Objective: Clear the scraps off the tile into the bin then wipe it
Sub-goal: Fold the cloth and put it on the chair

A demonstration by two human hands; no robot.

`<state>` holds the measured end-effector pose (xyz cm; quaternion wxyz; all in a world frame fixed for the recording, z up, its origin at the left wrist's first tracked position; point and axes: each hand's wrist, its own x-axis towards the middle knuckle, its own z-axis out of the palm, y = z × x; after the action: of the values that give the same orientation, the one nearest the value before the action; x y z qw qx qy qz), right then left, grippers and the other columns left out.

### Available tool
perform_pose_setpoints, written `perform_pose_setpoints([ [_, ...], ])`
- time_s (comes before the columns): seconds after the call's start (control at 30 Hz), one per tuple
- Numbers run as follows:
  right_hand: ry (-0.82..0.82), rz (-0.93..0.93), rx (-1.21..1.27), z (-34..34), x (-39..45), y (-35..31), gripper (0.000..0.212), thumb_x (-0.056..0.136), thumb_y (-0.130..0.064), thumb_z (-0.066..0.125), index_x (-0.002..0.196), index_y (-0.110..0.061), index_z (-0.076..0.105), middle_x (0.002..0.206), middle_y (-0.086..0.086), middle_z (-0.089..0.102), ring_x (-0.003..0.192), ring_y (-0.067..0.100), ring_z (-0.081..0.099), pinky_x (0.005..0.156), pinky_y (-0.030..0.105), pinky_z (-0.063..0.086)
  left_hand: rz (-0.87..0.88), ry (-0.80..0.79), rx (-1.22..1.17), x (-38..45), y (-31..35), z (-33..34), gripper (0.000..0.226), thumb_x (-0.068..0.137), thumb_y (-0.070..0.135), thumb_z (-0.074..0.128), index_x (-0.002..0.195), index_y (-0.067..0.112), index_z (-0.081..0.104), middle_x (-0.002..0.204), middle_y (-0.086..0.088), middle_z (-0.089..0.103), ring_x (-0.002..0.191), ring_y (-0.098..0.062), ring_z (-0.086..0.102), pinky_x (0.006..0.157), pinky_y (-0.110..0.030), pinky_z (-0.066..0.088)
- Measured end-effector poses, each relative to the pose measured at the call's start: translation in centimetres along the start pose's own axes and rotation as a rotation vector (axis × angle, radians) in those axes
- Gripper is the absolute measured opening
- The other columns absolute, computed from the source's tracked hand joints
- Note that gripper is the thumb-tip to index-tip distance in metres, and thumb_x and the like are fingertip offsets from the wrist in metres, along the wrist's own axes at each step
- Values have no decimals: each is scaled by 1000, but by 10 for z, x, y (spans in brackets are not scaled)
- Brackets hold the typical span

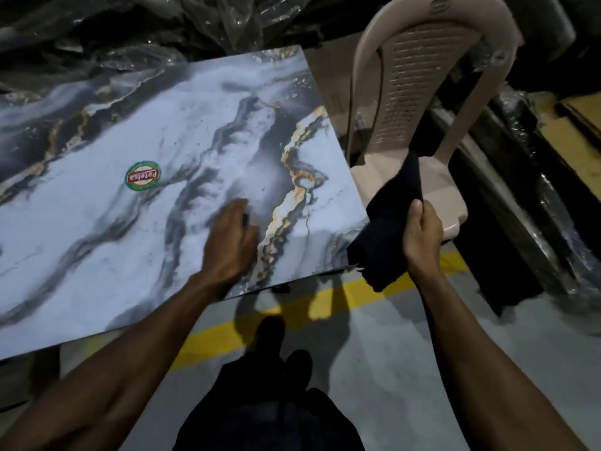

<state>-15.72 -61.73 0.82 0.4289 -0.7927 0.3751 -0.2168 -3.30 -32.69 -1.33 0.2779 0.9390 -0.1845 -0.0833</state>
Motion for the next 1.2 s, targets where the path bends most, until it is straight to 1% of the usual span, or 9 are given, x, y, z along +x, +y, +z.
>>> perform_pose_setpoints([
  [0.1, -117, 2, 234, -8, 3, -19, 35, 106, -25, 35, 79, -3, 43, 75, 9, 47, 74, 13, 42, 66, 30, 34, 44, -121, -344, 28, 67, 13, 51, 93, 34, 47, 138, 10, 47, 138, -8, 52, 126, -22, 50, 101, -22, 36],
  [0.2, -278, 124, 520, -18, 9, -36, 34, 106, -28, 36, 102, -7, 62, 108, 13, 68, 99, 17, 63, 84, 33, 52, -107, -334, -763, 60, 125, 24, 53, 96, 25, 56, 144, 13, 37, 134, -1, 48, 118, -12, 49, 79, -6, 43],
  [0.3, -329, 309, 873, -27, 21, -54, 32, 104, -27, 37, 119, -14, 62, 122, 10, 68, 116, 24, 63, 94, 35, 54, -294, -580, -1000, 92, 156, 37, 59, 89, 42, 61, 141, 25, 39, 138, 2, 52, 125, -15, 51, 81, -24, 44],
  [0.47, -347, 446, 1182, -33, 55, -61, 43, 105, -18, 33, 106, -16, 76, 117, 9, 71, 107, 22, 68, 81, 32, 57, -327, -697, -1216, 127, 181, 38, 19, 92, 21, 63, 109, 14, 62, 94, -3, 68, 84, -17, 66, 69, -28, 57],
  [0.6, -366, 541, 1195, -35, 86, -46, 29, 92, -10, 47, 108, -11, 72, 121, 11, 68, 113, 26, 64, 97, 40, 49, -175, -586, -1032, 154, 200, 23, 11, 85, 13, 71, 89, 9, 61, 75, -3, 64, 66, -14, 63, 56, -27, 53],
  [0.8, -454, 564, 729, -33, 133, -41, 40, 80, -56, 62, 109, -29, 65, 107, -7, 71, 104, 21, 65, 81, 41, 52, 103, -555, -667, 180, 245, 13, 23, 82, 10, 75, 67, 15, 58, 47, 14, 58, 47, 4, 54, 47, -10, 41],
  [0.93, -427, 517, 521, -37, 179, -39, 25, 86, -33, 68, 107, -21, 60, 98, -3, 71, 93, 18, 67, 70, 32, 50, 139, -518, -530, 191, 268, 24, 28, 78, 21, 79, 64, 16, 56, 46, 13, 53, 47, 1, 50, 46, -14, 36],
  [1.03, -372, 479, 474, -48, 215, -30, 12, 91, -12, 56, 92, -22, 62, 85, -3, 68, 74, 10, 65, 58, 23, 48, 92, -464, -494, 198, 285, 33, 26, 78, 22, 79, 68, 14, 57, 54, 7, 54, 48, -1, 50, 45, -16, 35],
  [1.2, -522, 394, 400, -90, 268, -5, 9, 94, -11, 58, 96, -16, 65, 85, -2, 68, 75, 11, 65, 60, 24, 51, -90, -361, -540, 200, 312, 46, 22, 84, 12, 73, 69, 14, 57, 49, 10, 55, 42, 2, 48, 40, -12, 36],
])
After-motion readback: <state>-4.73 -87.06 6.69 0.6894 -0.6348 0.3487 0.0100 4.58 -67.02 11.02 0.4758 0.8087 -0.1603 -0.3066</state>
